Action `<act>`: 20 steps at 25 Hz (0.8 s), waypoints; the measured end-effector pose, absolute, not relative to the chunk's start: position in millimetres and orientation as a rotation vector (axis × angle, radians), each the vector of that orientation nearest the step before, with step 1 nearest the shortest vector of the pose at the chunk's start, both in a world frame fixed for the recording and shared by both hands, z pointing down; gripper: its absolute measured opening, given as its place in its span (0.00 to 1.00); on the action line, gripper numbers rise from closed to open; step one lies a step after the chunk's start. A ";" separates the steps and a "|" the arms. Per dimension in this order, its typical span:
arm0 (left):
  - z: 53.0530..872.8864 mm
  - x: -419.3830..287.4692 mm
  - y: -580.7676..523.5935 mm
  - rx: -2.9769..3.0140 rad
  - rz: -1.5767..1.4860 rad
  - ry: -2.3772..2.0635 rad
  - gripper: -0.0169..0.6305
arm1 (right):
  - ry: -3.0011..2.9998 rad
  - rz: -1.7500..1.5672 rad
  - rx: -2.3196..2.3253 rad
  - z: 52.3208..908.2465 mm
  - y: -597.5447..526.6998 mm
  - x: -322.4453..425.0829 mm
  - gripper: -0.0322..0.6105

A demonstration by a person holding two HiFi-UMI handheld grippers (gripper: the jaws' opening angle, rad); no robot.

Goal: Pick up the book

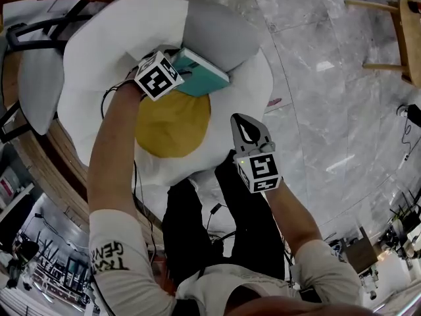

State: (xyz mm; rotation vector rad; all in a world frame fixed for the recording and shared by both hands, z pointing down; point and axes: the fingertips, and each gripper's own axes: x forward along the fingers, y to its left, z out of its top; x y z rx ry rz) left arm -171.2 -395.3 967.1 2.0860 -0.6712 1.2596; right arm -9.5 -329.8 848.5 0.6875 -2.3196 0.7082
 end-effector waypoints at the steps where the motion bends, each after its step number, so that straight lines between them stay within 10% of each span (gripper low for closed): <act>1: 963.2 -168.5 -392.2 2.087 1.269 -0.644 0.54 | -2.322 0.706 0.686 847.3 -329.5 -11.5 0.09; 5: 950.6 -167.6 -382.9 2.069 1.283 -0.608 0.33 | -2.327 0.707 0.682 843.7 -325.1 -16.1 0.09; 20: 949.5 -153.6 -327.3 1.981 1.246 -0.457 0.33 | -2.330 0.703 0.667 835.2 -307.3 -29.4 0.09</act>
